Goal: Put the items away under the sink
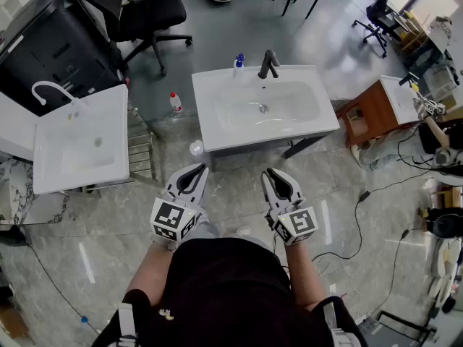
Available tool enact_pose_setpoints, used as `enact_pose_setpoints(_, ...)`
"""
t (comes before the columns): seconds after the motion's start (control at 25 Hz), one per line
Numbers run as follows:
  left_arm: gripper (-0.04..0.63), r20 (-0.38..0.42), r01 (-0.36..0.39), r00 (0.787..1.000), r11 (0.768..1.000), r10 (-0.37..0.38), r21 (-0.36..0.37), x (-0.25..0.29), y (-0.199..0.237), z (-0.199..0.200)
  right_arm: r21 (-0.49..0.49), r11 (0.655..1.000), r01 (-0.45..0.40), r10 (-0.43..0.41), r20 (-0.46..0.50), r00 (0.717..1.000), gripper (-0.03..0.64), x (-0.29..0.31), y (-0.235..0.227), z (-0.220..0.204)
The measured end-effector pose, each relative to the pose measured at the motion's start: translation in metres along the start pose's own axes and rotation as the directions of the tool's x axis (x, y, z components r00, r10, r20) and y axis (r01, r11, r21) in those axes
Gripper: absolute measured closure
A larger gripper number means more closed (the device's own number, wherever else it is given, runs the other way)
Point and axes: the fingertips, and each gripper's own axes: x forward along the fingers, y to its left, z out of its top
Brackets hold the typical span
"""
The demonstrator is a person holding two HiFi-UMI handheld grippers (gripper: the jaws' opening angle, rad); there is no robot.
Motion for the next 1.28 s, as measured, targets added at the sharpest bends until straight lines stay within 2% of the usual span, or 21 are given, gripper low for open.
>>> enact_pose_setpoints(0.44, 0.575, 0.002, 0.055, 0.998, 0.998, -0.055, 0.001, -0.012, 0.065, -0.009, -0.056, 0.997, 0.044, -0.046, -0.039, 0.998, 0.552, 0.052, 0.033, 0.001)
enact_pose_setpoints(0.8, 0.575, 0.027, 0.103, 0.994, 0.994, -0.103, -0.019, -0.011, 0.095, -0.006, -0.052, 0.993, 0.108, -0.109, -0.020, 0.994, 0.552, 0.084, 0.034, 0.014)
enact_pose_setpoints(1.04, 0.575, 0.022, 0.088, 0.996, 0.996, -0.088, -0.023, 0.000, 0.097, -0.005, -0.056, 0.994, 0.093, -0.094, -0.015, 0.995, 0.552, 0.097, 0.022, 0.018)
enact_pose_setpoints(1.28, 0.575, -0.011, 0.035, 0.999, 0.999, -0.035, -0.017, 0.022, 0.105, -0.008, -0.022, 0.999, 0.043, -0.043, -0.007, 0.999, 0.552, 0.119, -0.003, 0.011)
